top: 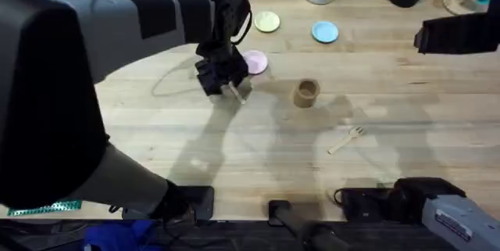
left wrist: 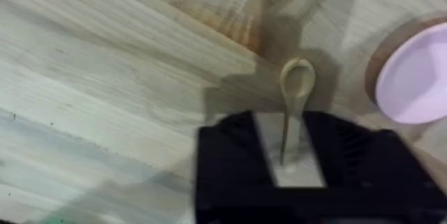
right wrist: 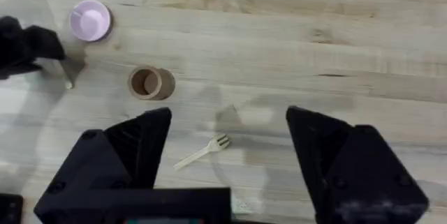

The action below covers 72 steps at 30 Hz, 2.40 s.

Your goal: Pick up a utensil and set it on the pink plate, then put the other utensil in the container.

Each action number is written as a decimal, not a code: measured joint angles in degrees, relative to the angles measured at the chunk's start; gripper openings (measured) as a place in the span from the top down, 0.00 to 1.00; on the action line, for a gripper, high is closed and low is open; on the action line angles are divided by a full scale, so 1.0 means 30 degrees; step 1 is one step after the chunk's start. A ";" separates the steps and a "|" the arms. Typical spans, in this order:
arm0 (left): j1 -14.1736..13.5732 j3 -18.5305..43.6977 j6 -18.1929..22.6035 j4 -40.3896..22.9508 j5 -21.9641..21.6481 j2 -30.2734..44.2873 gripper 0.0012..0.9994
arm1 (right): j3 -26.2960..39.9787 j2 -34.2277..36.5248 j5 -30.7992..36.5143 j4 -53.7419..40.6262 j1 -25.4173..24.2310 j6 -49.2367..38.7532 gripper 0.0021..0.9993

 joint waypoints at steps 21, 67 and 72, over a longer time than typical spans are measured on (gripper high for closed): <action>0.0000 0.0098 0.1448 0.0044 0.0433 -0.0036 0.96 | 0.0000 0.0000 0.0000 0.0000 0.0000 0.0000 0.00; 0.0000 0.7946 1.3337 -0.1238 0.1548 0.3934 0.96 | 0.0000 0.0000 0.0000 0.0000 0.0000 0.0000 0.00; 0.0000 0.8868 1.3381 -0.1169 0.1892 0.5305 0.96 | 0.0000 -0.0001 0.0000 0.0000 0.0000 0.0000 0.00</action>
